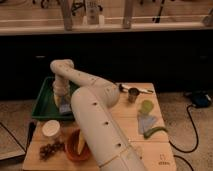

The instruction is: Wipe tray with sponge

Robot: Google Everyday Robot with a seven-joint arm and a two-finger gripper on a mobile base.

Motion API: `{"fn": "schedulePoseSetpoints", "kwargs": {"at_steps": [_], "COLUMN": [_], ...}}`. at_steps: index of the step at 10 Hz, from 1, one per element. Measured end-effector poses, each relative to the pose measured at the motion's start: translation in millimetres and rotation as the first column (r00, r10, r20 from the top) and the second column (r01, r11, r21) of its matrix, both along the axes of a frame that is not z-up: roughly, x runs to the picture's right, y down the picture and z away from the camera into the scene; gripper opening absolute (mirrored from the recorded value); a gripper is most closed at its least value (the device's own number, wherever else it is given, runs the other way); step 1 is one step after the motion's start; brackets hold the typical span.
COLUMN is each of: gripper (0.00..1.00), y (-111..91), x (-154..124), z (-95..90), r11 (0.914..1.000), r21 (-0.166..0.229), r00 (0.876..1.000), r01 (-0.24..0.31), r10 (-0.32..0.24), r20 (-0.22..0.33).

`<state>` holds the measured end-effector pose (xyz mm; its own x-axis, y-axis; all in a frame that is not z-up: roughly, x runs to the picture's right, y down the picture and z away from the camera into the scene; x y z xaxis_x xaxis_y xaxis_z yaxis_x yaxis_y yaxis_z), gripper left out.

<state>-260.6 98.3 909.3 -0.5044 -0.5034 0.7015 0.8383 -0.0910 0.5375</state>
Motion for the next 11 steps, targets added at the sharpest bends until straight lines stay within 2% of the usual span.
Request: {"fn": "schedulePoseSetpoints", "kwargs": {"at_steps": [2, 5, 8, 11], "gripper": [0.04, 0.04, 0.04, 0.04], "y": [-16.9, -31.8, -34.7, -36.6], "x": [12.8, 4.4, -6.7, -19.7], "z": [8.1, 13.4, 13.3, 7.6], "r11": [0.9989, 0.9955, 0.9932, 0.9919], "r21": [0.025, 0.052, 0.052, 0.039], "r00": [0.999, 0.996, 0.994, 0.985], "r01": [-0.039, -0.08, -0.104, -0.121], "r10": [0.04, 0.081, 0.103, 0.115], "r20": [-0.031, -0.025, 0.026, 0.126]}}
